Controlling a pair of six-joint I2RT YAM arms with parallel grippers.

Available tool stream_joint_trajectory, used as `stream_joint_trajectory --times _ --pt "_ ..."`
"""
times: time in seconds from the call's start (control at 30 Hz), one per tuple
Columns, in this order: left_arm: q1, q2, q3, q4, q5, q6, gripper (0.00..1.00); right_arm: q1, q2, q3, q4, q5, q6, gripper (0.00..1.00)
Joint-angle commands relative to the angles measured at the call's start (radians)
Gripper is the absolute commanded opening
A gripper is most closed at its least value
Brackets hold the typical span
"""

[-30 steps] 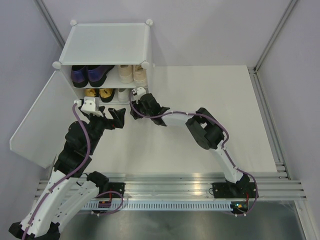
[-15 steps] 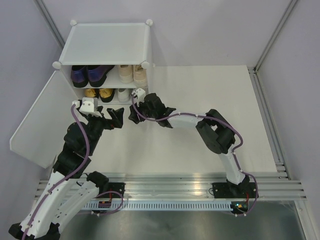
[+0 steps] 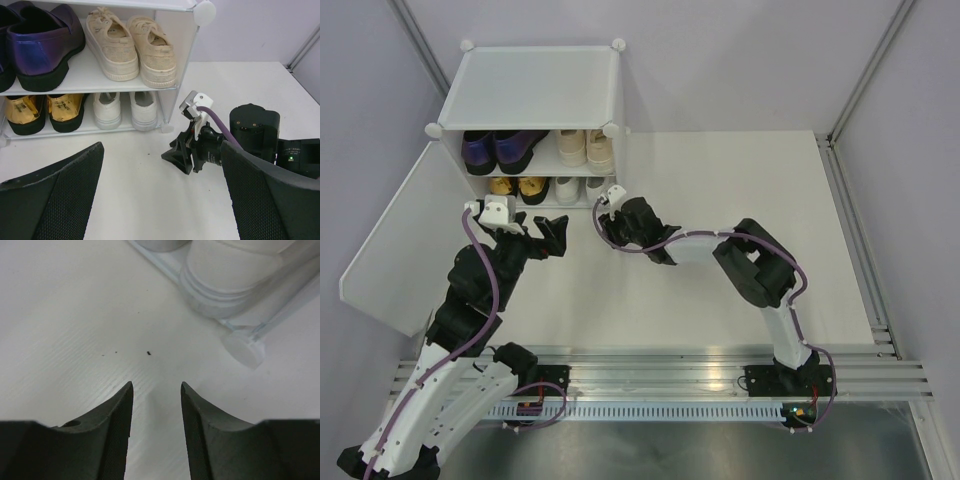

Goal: Place and organize the shoes in the shoe cabinet
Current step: Place the shoe in the shoe cabinet.

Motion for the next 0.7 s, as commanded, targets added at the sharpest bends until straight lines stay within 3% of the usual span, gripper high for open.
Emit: stream_joint_trajectory --times 0.0,0.27,0.47,0.67 --pt "-0.005 -0.004 -0.006 0.037 -0.01 0.027 1.0 -0.034 0.005 0.037 0.095 0.027 -0.037 0.47" --pt "-0.005 -0.001 -0.006 0.037 -0.003 0.026 0.99 -0.055 0.056 0.106 0.104 -0.03 -0.037 0.36" --pt "-0.005 0.0 -0.006 0.038 -0.005 0.026 1.0 -0.055 0.077 0.134 0.129 -0.193 -0.037 0.34" --pt "-0.005 -0.001 -0.004 0.038 -0.002 0.027 1.0 -0.053 0.12 0.179 0.155 -0.184 -0.023 0.34"
